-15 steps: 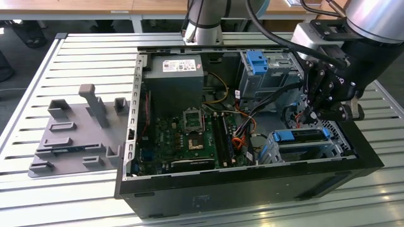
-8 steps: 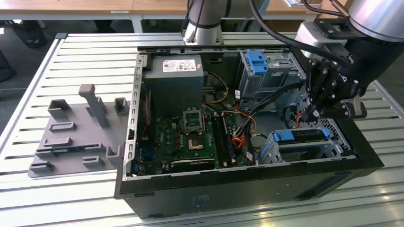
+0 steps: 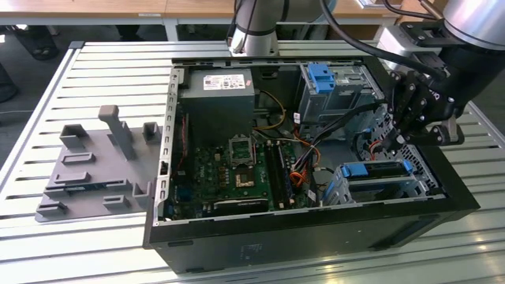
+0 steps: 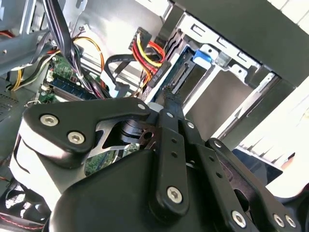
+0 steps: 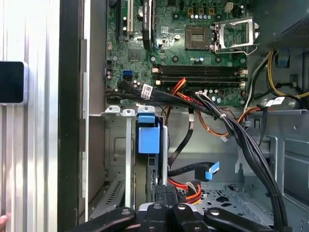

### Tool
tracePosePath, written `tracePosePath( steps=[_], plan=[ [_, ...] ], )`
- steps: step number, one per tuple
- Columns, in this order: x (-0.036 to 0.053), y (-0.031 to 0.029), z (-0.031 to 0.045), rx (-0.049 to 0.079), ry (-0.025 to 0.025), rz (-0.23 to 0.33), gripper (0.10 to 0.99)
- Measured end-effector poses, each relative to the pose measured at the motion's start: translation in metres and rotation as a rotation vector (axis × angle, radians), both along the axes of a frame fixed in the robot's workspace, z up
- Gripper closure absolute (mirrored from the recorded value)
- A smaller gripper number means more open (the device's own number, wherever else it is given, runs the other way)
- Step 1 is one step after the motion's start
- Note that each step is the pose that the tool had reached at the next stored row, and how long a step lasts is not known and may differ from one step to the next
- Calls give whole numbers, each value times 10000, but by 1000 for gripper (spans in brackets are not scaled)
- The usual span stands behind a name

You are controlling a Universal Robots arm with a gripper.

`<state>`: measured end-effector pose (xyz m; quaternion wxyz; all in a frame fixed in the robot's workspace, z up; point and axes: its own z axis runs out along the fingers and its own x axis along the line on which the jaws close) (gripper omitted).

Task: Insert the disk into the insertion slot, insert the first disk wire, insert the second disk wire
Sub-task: 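Insert the first disk wire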

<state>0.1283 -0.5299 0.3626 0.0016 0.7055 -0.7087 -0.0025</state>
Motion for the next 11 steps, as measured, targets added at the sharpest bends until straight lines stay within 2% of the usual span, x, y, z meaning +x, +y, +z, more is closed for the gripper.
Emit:
tracePosePath(
  steps=[8,11],
  plan=[
    [29,35,-11,-1,0,-482,980],
    [35,74,-12,-2,0,-566,980]
  ],
)
